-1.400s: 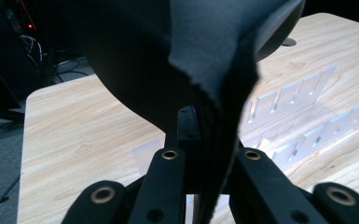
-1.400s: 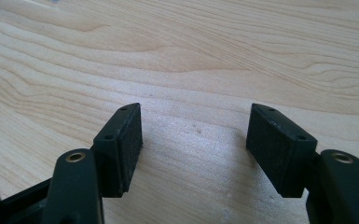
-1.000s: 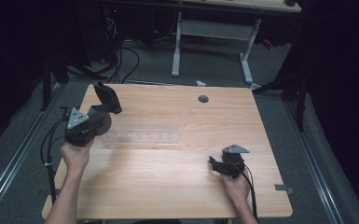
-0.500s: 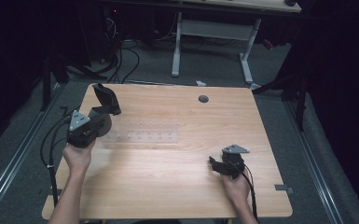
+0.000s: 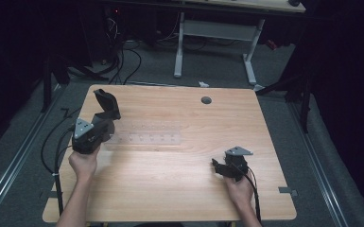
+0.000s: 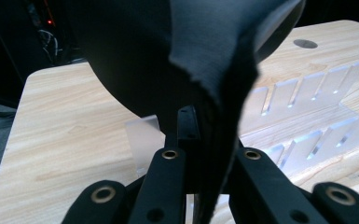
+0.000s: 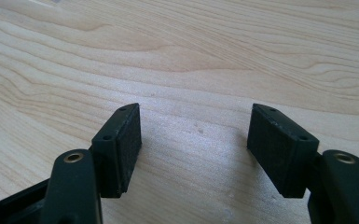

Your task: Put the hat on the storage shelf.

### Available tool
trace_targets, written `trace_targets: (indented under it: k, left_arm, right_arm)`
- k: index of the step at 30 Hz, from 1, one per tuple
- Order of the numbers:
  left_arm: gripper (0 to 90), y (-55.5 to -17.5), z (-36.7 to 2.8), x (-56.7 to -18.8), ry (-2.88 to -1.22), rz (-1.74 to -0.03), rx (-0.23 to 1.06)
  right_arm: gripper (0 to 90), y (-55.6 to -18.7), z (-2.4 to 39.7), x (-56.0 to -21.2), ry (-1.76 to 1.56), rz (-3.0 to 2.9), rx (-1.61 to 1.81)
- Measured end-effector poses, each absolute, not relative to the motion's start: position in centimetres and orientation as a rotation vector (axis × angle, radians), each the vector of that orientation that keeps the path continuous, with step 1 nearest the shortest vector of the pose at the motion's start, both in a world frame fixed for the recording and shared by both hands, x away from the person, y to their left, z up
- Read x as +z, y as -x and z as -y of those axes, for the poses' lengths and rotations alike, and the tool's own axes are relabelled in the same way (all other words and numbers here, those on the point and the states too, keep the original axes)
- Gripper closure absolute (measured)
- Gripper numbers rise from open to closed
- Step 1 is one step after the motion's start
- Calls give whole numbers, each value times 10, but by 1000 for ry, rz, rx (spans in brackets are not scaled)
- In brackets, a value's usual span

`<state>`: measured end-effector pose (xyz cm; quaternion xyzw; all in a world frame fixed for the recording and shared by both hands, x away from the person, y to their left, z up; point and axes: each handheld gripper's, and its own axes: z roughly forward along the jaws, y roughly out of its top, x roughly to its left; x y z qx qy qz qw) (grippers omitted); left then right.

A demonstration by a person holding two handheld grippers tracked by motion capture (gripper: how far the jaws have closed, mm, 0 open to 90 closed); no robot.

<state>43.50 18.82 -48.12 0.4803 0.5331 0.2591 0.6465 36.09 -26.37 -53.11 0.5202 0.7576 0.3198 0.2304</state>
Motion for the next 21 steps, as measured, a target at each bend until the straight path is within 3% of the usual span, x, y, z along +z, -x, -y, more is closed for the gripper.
trace_targets:
  k: [10, 17, 21]
  left_arm:
    - [833, -434, -187, -490, -1079, -1250, 577]
    - [694, -435, -198, -491, -1064, -1328, 507]
    - [537, -434, -205, -488, -1046, -1369, 477]
  right_arm:
    - [354, -361, 264, -531, -1431, -2084, 880]
    - [355, -361, 263, -531, -1434, -2081, 879]
    - [355, -361, 263, -531, -1435, -2081, 880]
